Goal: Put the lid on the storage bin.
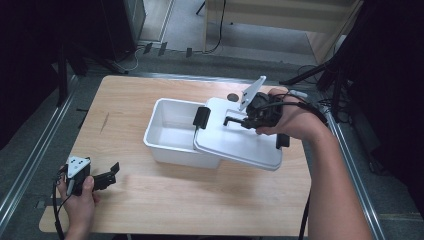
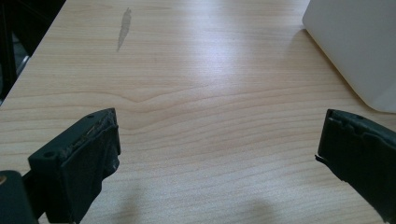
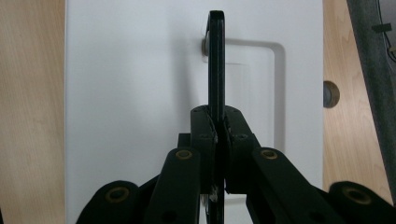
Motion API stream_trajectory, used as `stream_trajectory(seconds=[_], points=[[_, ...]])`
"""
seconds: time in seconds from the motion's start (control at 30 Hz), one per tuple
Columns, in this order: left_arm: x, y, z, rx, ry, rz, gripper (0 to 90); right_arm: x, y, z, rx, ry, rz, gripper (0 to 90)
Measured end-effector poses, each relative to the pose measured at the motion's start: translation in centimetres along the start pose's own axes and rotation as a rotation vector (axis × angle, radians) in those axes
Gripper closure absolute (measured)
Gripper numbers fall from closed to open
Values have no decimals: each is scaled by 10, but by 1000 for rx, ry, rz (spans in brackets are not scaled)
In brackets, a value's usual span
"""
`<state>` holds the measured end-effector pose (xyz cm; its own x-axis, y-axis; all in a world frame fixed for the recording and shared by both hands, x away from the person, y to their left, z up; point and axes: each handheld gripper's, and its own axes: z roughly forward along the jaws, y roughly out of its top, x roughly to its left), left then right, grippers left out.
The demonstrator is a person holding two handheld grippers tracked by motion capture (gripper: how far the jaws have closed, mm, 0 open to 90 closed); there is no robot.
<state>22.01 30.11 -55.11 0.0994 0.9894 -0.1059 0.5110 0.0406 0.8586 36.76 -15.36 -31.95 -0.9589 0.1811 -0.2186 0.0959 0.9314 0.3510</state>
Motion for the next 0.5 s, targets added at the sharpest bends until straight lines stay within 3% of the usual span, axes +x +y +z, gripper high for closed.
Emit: stream_trajectory(seconds=[0.5], points=[[1, 0, -1, -11, 8, -13, 0, 1, 50, 24, -20, 35, -50, 855]])
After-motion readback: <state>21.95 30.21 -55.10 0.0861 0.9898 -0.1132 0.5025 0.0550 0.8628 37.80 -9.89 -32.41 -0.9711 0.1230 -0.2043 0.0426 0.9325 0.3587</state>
